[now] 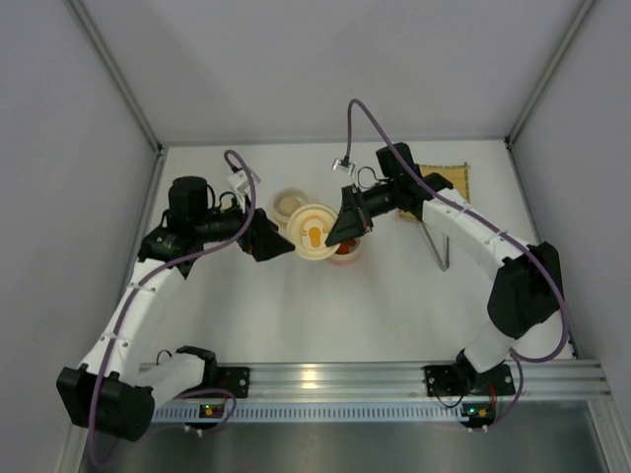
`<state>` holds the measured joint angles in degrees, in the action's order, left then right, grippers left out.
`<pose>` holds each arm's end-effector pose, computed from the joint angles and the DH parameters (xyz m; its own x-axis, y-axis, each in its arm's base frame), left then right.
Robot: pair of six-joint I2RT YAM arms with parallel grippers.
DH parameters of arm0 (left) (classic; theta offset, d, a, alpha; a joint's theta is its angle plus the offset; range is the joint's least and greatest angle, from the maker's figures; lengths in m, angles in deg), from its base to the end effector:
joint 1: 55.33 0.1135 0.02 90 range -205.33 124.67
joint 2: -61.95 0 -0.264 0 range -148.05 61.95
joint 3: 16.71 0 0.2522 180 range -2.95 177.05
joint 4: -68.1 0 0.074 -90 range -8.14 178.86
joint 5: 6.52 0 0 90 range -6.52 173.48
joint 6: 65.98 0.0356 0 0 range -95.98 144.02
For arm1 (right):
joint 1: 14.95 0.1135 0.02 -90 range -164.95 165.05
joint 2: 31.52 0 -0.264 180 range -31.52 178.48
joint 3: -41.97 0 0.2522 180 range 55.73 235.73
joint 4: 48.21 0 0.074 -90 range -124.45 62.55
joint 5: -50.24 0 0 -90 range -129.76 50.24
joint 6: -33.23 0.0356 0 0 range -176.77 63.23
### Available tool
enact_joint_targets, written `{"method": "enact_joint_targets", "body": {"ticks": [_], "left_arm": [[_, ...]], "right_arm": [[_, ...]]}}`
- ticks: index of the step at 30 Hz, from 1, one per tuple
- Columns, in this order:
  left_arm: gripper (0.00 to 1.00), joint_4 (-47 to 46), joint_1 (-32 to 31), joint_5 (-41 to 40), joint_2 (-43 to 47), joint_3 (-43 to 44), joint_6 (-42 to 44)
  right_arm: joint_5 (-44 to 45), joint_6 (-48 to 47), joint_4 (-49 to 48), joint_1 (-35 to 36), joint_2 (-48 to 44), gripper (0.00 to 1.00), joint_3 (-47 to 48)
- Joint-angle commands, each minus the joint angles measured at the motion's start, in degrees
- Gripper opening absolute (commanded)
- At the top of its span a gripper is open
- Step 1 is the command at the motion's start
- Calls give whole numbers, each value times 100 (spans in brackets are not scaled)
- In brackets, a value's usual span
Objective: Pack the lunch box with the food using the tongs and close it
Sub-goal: Pick up the box lid from the center of the board.
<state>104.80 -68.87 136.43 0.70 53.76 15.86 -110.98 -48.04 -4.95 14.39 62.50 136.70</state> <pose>0.2137 -0.0807 0.3413 -0.5618 0.0473 -0.8259 0.7574 0.4311 -0.4905 0.2918 0.2027 0.3222 -0.6989 -0.3368 -0.6310 -0.6674 -0.0101 0.7446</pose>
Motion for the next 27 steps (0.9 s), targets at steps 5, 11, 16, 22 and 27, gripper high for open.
{"method": "enact_joint_targets", "body": {"ticks": [5, 11, 16, 22, 27], "left_arm": [[98, 2537, 9, 179, -377, 1966, 2879], [90, 3918, -17, 1295, -1019, 2441, 4039], [85, 4026, -140, 1148, -1065, 2231, 4148], [79, 3279, -202, 963, -766, 1844, 3866], [71, 2980, -447, 779, -476, 1580, 3954]], "right_arm": [[90, -777, 874, 19, -6, 0, 156], [187, -803, 944, 133, -15, 0, 86], [354, -829, 1032, 335, 3, 0, 130], [486, -812, 1023, 511, 81, 0, 86], [583, -593, 883, 625, 266, 0, 103]]}}
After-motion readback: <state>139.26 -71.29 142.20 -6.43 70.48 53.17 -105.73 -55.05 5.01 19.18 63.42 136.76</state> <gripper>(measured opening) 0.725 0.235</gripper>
